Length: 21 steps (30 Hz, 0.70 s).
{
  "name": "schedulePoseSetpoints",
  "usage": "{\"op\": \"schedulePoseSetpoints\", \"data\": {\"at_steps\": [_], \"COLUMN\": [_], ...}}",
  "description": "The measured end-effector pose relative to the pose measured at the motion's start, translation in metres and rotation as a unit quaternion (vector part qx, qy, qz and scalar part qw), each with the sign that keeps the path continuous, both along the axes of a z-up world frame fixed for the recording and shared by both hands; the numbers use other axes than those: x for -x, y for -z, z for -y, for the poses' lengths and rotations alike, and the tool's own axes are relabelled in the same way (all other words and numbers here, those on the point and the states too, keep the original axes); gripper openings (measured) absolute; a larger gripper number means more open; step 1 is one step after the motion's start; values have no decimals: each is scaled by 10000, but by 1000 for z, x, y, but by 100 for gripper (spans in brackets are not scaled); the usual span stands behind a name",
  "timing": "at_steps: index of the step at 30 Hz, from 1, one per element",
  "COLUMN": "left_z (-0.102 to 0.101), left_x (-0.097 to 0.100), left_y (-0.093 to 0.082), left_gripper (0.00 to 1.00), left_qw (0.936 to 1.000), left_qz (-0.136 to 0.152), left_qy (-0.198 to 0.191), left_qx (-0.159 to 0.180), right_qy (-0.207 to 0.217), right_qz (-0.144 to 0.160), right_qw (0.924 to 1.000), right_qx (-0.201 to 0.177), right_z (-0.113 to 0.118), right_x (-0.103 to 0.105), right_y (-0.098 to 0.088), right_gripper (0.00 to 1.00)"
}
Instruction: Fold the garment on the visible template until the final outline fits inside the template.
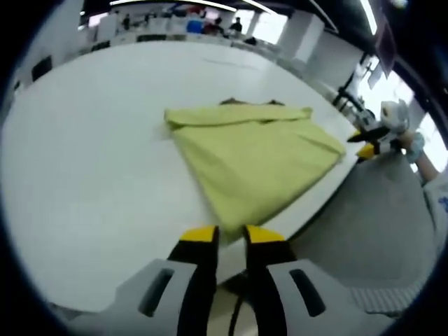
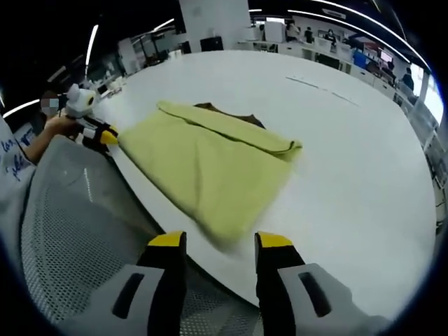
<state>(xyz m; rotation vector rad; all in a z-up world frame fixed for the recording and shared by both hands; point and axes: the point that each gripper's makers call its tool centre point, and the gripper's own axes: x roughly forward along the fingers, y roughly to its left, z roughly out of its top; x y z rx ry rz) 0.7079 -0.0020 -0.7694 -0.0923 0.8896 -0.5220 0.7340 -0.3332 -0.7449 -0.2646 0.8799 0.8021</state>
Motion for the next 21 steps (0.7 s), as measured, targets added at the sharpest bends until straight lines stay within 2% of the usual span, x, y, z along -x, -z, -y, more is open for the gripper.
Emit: {"op": "schedulePoseSetpoints", "data": {"at_steps": [3,9,15,18,21], "left_z": [-1,0,-1,-1,-1], "left_x": [-1,-1,-1,0,1], "left_y": [-1,-1,1,2,3], "left_gripper": [6,3,2,2,2], "left_qw": [10000,9999,9997,9998,9998], "left_qz": [27,-10,-73,-84,-106], "left_qy": [-46,-83,-223,-192,-164], "left_qx": [16,63,106,78,61], "right_qy": [-3,33,52,81,143], "right_qz": [-74,-126,-180,-205,-123], "right_qw": [10000,9999,9998,9998,9998], "right_qx": [3,5,16,31,119], "right_z": [0,-1,-2,-2,1], "right_x": [1,0,-1,-2,-5], "right_y": [3,7,11,13,14], "right_gripper": [41,35,34,30,28]}}
